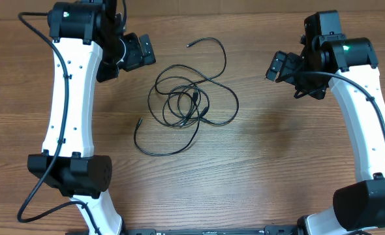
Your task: Untangle cables
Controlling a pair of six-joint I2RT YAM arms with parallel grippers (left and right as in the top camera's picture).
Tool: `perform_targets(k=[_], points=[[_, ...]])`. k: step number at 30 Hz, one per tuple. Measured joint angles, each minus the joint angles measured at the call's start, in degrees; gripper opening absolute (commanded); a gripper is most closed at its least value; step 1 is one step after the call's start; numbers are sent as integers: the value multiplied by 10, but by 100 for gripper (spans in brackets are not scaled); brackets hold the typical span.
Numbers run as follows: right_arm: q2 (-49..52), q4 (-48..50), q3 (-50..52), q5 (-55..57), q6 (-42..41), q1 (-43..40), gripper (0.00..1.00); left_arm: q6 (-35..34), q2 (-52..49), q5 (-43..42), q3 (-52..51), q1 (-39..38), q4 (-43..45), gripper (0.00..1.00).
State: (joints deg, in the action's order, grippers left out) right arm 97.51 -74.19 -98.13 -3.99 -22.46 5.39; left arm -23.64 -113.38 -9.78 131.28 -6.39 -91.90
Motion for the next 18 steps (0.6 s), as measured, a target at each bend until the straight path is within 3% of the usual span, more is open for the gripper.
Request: perform_targets(k=[11, 18], points=[[0, 7, 0, -3, 0, 0, 100, 1, 0, 28, 0, 0, -5, 100], [0, 37, 0, -72, 25, 0, 100, 23, 0, 7, 0, -4, -5, 100]])
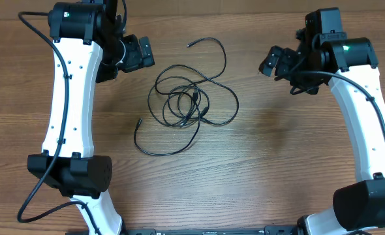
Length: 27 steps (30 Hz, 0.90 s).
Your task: Untangle cables
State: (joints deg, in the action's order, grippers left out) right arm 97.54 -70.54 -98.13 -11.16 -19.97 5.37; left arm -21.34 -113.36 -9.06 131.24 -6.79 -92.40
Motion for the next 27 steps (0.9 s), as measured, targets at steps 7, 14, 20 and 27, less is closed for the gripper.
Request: perform_targets(k=[7, 14, 20, 27], points=[[0, -23, 0, 22, 34, -73, 100, 38, 0, -15, -5, -15, 6, 100], [1, -44, 0, 24, 42, -205, 100, 52, 0, -40, -72, -15, 55, 97], [1, -46, 0, 7, 44, -232, 100, 61, 0, -64, -139, -50, 91, 97], [1, -47, 0, 0, 46, -232, 100, 14, -1, -48, -209, -101, 189, 96]])
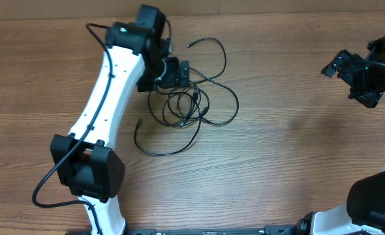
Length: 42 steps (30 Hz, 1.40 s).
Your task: Untangle cables
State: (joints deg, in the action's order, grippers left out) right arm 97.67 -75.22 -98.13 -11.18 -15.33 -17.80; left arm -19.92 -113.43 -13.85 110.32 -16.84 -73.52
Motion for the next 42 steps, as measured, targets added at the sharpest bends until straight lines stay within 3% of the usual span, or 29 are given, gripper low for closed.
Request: perform_targets(k=[8, 11, 25, 42], points=[[0, 0, 0, -2, 0, 0, 100, -77, 0, 12, -84, -19, 93, 95], [0, 0, 0, -4, 0, 0, 100, -90, 0, 14, -92, -23, 108, 89], [0, 0, 0, -4, 0, 0, 100, -115, 0, 19, -140, -23, 151, 88], [0, 0, 0, -4, 0, 0, 100, -117, 0, 25, -148, -26, 153, 76]])
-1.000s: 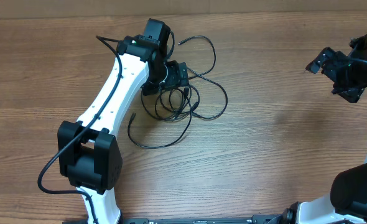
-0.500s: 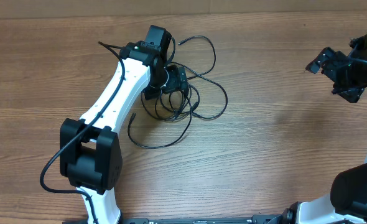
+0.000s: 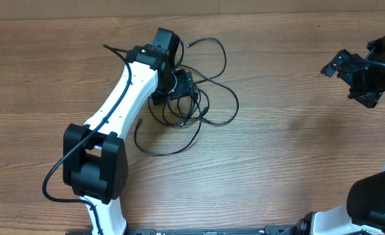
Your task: Untangle cables
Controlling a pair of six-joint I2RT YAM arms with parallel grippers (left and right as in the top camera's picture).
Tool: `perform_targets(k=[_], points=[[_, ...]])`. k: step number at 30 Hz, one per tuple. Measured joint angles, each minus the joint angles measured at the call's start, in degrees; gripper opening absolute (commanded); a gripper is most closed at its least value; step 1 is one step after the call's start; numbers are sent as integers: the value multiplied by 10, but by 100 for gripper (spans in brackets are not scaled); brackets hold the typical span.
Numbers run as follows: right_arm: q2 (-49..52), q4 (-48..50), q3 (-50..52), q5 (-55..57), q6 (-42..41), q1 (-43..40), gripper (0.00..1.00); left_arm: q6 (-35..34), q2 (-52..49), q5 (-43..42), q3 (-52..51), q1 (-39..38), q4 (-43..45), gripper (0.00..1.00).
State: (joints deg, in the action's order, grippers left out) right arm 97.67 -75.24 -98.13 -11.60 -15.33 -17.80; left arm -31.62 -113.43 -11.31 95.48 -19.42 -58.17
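Note:
A tangle of thin black cables (image 3: 202, 104) lies on the wooden table just left of centre. One loose end curls up to the top (image 3: 190, 44) and another trails to the lower left (image 3: 139, 121). My left gripper (image 3: 188, 86) points down onto the upper-left loops of the tangle, jaws spread, and its body hides the strands beneath it. Far off at the right edge, my right gripper (image 3: 331, 66) hangs open with nothing between its fingers.
The wooden table (image 3: 277, 170) stretches around the tangle. The left arm's white links (image 3: 117, 108) reach diagonally from the lower left. The right arm's base (image 3: 375, 205) stands at the lower right corner.
My left gripper has moved a little right and down, from the tangle's upper-left rim onto its loops. The cables and the right arm look unchanged.
Both grippers first hovered at the far sides, left near the top left, right at the upper right of the tangle. The right one then edged left. Later it had withdrawn to the right edge, and the left had swung in to the tangle, where it now rests.

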Motion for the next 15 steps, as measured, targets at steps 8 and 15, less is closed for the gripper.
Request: perform_targets(k=[8, 15], points=[[0, 0, 0, 0, 0, 0, 100, 0, 0, 10, 0, -17, -8, 76], [0, 0, 0, 0, 0, 0, 100, 0, 0, 28, 0, -23, -8, 77]])
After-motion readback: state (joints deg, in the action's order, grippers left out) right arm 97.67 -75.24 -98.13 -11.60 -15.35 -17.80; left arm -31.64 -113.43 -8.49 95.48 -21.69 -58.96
